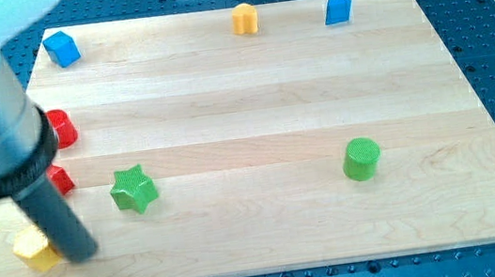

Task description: Place the red blocks center of the board

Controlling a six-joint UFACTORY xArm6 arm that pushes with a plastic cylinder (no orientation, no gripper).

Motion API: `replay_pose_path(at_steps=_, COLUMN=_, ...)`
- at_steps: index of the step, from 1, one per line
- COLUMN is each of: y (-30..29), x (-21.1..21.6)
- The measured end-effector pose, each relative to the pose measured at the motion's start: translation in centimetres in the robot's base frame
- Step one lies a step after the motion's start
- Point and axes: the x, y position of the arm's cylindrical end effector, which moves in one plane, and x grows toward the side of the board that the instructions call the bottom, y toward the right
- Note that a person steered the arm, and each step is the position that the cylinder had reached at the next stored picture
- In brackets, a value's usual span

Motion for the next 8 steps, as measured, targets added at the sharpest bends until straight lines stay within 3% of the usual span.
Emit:
replay_pose_path(at_steps=1, y=-7.4, x=0.4)
replay_pose_path(at_steps=2, y=-9.9, x=-5.3)
replay_pose_path(at_steps=3, y=-9.3, x=-9.2)
replay_pose_path(at_steps=4, y=-1.2, x=-13.5)
replay_pose_path(at_steps=5, y=-3.8, x=-15.7)
replay_pose_path(at_steps=6, y=-7.0, x=-9.7)
replay_pose_path(at_steps=7, y=2.4, x=-10.6)
replay_pose_path(at_steps=8, y=10.8, x=-15.7)
